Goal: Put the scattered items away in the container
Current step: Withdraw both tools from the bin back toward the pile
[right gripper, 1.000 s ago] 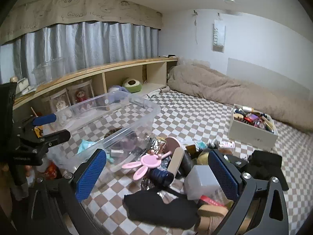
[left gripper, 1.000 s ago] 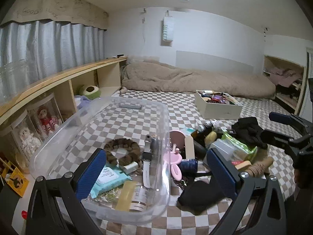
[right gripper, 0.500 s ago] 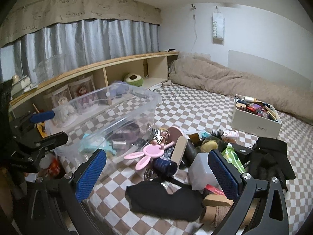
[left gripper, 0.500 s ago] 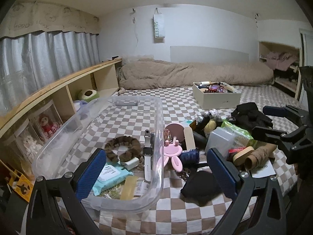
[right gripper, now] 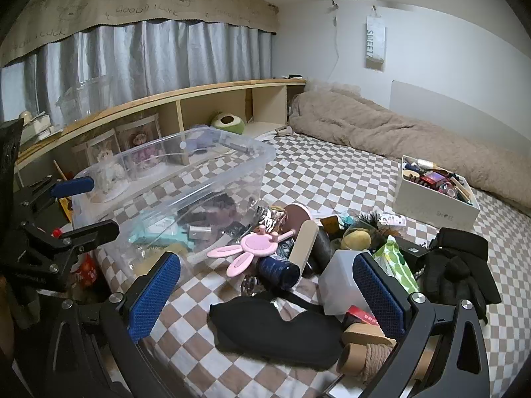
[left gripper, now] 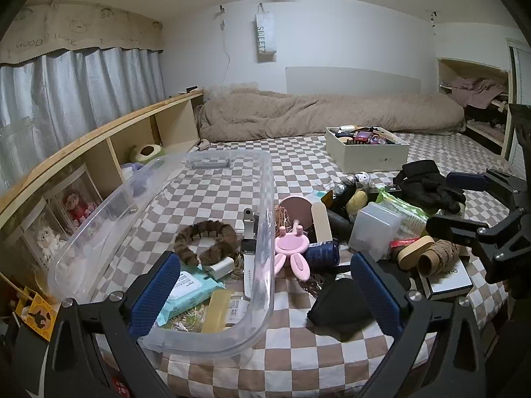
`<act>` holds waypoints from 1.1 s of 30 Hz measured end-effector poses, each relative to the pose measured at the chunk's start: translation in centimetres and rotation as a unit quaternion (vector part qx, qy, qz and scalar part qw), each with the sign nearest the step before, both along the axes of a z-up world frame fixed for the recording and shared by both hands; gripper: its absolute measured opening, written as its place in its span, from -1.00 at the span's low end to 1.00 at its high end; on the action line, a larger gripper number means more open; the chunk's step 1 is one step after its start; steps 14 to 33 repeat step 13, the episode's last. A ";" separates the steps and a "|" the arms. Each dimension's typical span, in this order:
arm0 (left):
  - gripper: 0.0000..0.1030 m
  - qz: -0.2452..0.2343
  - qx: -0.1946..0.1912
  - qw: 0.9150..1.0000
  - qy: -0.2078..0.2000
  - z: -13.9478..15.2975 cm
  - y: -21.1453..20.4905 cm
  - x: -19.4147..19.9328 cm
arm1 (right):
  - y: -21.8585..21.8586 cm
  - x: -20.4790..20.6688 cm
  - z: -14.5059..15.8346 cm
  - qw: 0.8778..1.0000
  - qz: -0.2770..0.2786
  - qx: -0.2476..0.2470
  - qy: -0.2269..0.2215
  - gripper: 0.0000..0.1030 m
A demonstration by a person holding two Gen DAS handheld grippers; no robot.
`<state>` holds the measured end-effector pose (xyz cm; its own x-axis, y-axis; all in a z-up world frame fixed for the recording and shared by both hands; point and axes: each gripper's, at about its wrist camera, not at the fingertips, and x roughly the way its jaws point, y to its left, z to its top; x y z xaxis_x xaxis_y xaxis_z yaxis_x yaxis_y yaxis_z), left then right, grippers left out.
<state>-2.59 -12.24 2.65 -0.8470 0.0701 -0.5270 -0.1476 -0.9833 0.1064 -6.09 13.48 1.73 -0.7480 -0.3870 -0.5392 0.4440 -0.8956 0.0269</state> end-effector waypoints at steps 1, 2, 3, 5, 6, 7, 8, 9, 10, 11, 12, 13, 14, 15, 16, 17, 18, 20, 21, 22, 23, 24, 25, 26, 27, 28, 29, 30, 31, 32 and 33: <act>1.00 0.000 0.001 1.000 -0.001 0.0 0.0 0.0 | 0.0 0.0 0.0 1.000 0.000 0.001 -0.001 1.00; 1.00 -0.001 0.001 1.000 -0.002 -0.1 0.0 0.0 | 0.0 0.0 -0.1 1.000 0.000 0.002 -0.001 1.00; 1.00 -0.001 0.001 1.000 -0.002 -0.1 0.0 0.0 | 0.0 0.0 -0.1 1.000 0.001 0.002 -0.002 1.00; 1.00 -0.001 0.001 1.000 -0.002 -0.1 -0.1 -0.1 | -0.1 0.0 -0.1 1.000 0.001 0.002 -0.003 1.00; 1.00 0.002 0.002 1.000 -0.001 -0.1 -0.1 -0.1 | -0.1 0.0 -0.2 1.000 0.002 0.002 -0.004 1.00; 1.00 0.008 0.004 1.000 0.001 -0.1 -0.2 0.0 | -0.1 0.0 -0.1 1.000 0.002 0.002 -0.004 1.00; 1.00 0.014 0.005 1.000 0.004 -0.1 -0.4 0.0 | -0.1 0.0 -0.1 1.000 0.002 0.002 -0.005 1.00; 1.00 0.019 0.005 1.000 0.005 -0.1 -0.5 0.0 | -0.1 0.0 -0.1 1.000 0.002 0.001 -0.005 1.00; 1.00 0.023 0.003 1.000 0.006 -0.1 -0.6 0.0 | -0.1 0.0 -0.1 1.000 0.002 0.001 -0.005 1.00; 1.00 0.027 0.003 1.000 0.007 -0.1 -0.7 -0.1 | -0.1 0.0 -0.1 1.000 0.002 0.002 -0.005 1.00; 1.00 0.028 0.004 1.000 0.006 -0.2 -0.8 -0.1 | -0.1 0.0 -0.1 1.000 0.002 0.002 -0.005 1.00; 1.00 0.028 0.004 1.000 0.004 -0.3 -0.8 -0.1 | -0.1 -0.1 -0.1 1.000 0.002 0.002 -0.006 1.00; 1.00 0.028 0.004 1.000 0.004 -0.3 -0.8 -0.1 | -0.1 -0.1 -0.1 1.000 0.002 0.002 -0.006 1.00; 1.00 0.028 0.004 1.000 0.004 -0.3 -0.8 -0.1 | -0.1 -0.1 -0.1 1.000 0.002 0.002 -0.006 1.00; 1.00 0.028 0.004 1.000 0.004 -0.3 -0.8 -0.1 | -0.1 -0.1 -0.1 1.000 0.002 0.002 -0.006 1.00; 1.00 0.028 0.004 1.000 0.004 -0.3 -0.8 -0.1 | -0.1 -0.1 -0.1 1.000 0.002 0.002 -0.006 1.00; 1.00 0.028 0.004 1.000 0.004 -0.3 -0.8 -0.1 | -0.1 -0.1 -0.1 1.000 0.002 0.002 -0.006 1.00; 1.00 0.028 0.004 1.000 0.004 -0.3 -0.8 -0.1 | -0.1 -0.1 -0.1 1.000 0.002 0.002 -0.006 1.00; 1.00 0.028 0.004 1.000 0.004 -0.3 -0.8 -0.1 | -0.1 -0.1 -0.1 1.000 0.002 0.002 -0.006 1.00; 1.00 0.028 0.004 1.000 0.004 -0.3 -0.8 -0.1 | -0.1 -0.1 -0.1 1.000 0.002 0.002 -0.006 1.00; 1.00 0.028 0.004 1.000 0.004 -0.3 -0.8 -0.1 | -0.1 -0.1 -0.1 1.000 0.002 0.002 -0.006 1.00; 1.00 0.028 0.004 1.000 0.004 -0.3 -0.8 -0.1 | -0.1 -0.1 -0.1 1.000 0.002 0.002 -0.006 1.00; 1.00 0.028 0.004 1.000 0.004 -0.3 -0.8 -0.1 | -0.1 -0.1 -0.1 1.000 0.002 0.002 -0.006 1.00; 1.00 0.028 0.004 1.000 0.004 -0.3 -0.8 -0.1 | -0.1 -0.1 -0.1 1.000 0.002 0.002 -0.006 1.00; 1.00 0.028 0.004 1.000 0.004 -0.3 -0.8 -0.1 | -0.1 -0.1 -0.1 1.000 0.002 0.002 -0.006 1.00; 1.00 0.028 0.004 1.000 0.004 -0.3 -0.8 -0.1 | -0.1 -0.1 -0.1 1.000 0.002 0.002 -0.006 1.00; 1.00 0.028 0.004 1.000 0.004 -0.3 -0.8 -0.1 | -0.1 -0.1 -0.1 1.000 0.002 0.002 -0.006 1.00; 1.00 0.028 0.004 1.000 0.004 -0.3 -0.8 -0.1 | -0.1 -0.1 -0.1 1.000 0.002 0.002 -0.006 1.00; 1.00 0.028 0.004 1.000 0.004 -0.3 -0.8 -0.1 | -0.1 -0.1 -0.1 1.000 0.002 0.002 -0.006 1.00; 1.00 0.028 0.004 1.000 0.004 -0.3 -0.8 -0.1 | -0.1 -0.1 -0.1 1.000 0.002 0.002 -0.006 1.00; 1.00 0.028 0.004 1.000 0.004 -0.3 -0.8 -0.1 | -0.1 -0.1 -0.1 1.000 0.002 0.002 -0.006 1.00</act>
